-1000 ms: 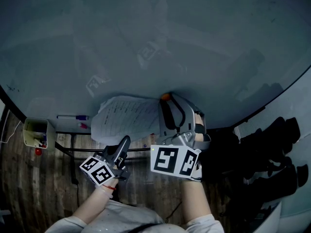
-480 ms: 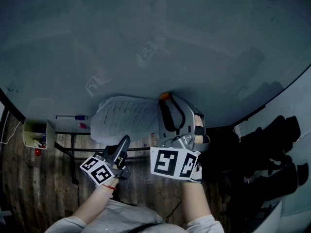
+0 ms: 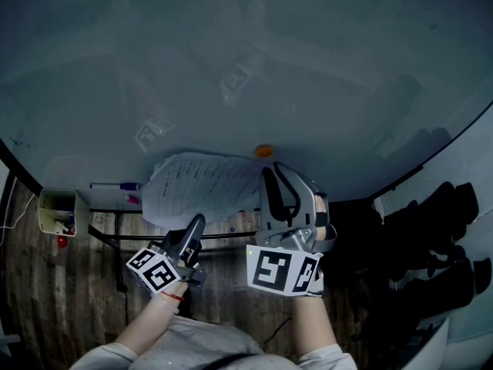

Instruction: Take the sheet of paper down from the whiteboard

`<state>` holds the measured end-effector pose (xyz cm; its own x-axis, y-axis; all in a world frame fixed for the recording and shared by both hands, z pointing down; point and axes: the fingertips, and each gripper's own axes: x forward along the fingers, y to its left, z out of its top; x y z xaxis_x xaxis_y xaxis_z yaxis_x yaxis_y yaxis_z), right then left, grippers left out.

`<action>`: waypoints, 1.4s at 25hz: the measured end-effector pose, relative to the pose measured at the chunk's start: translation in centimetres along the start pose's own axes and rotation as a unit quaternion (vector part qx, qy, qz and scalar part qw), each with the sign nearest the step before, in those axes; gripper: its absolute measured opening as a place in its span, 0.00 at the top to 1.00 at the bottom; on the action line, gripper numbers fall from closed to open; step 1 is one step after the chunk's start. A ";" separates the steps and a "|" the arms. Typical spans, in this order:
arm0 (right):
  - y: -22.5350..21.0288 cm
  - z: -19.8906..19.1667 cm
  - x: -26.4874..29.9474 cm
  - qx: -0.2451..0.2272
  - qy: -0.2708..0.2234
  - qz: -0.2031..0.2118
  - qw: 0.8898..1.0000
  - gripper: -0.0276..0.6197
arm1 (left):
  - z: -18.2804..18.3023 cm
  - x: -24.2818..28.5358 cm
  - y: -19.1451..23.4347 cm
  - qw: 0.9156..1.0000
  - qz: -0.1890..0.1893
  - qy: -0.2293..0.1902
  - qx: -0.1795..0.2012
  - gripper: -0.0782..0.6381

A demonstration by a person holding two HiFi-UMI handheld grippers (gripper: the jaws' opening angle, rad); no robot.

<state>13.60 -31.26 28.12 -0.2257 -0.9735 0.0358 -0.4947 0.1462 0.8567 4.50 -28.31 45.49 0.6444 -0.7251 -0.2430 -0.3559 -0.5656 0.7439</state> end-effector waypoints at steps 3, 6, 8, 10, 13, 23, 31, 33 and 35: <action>0.4 -0.8 -0.3 0.013 0.010 0.004 1.000 0.87 | 0.1 -0.2 0.1 1.000 0.002 -0.001 0.000 0.87; 0.6 -1.6 -0.8 0.021 0.020 0.008 1.000 0.90 | 0.2 -0.2 -0.1 1.000 0.002 -0.001 0.001 0.87; 1.1 -2.0 -1.0 0.027 0.027 0.012 0.999 0.91 | 0.3 -0.3 0.0 1.000 0.003 -0.001 0.001 0.87; 1.6 -2.4 -1.2 0.033 0.034 0.015 0.999 0.91 | 0.3 -0.4 0.1 1.000 0.003 -0.001 0.000 0.87; 2.3 -2.9 -1.5 0.040 0.043 0.019 0.998 0.92 | 0.5 -0.7 0.3 1.000 0.003 -0.002 0.000 0.87; 3.3 -5.1 -2.4 0.069 0.068 0.030 0.995 0.93 | 0.6 -0.9 0.2 1.000 0.003 -0.003 -0.002 0.87; 3.4 -7.0 -2.5 0.100 0.089 0.028 0.991 0.93 | 0.3 -2.0 0.5 1.000 -0.002 0.000 -0.008 0.87; 3.3 -7.3 -2.7 0.103 0.093 0.028 0.990 0.93 | 0.1 -2.5 0.3 1.000 -0.010 0.006 -0.005 0.87; 3.2 -7.5 -3.1 0.105 0.097 0.029 0.989 0.93 | -0.2 -2.9 -0.2 1.000 -0.020 0.013 0.000 0.87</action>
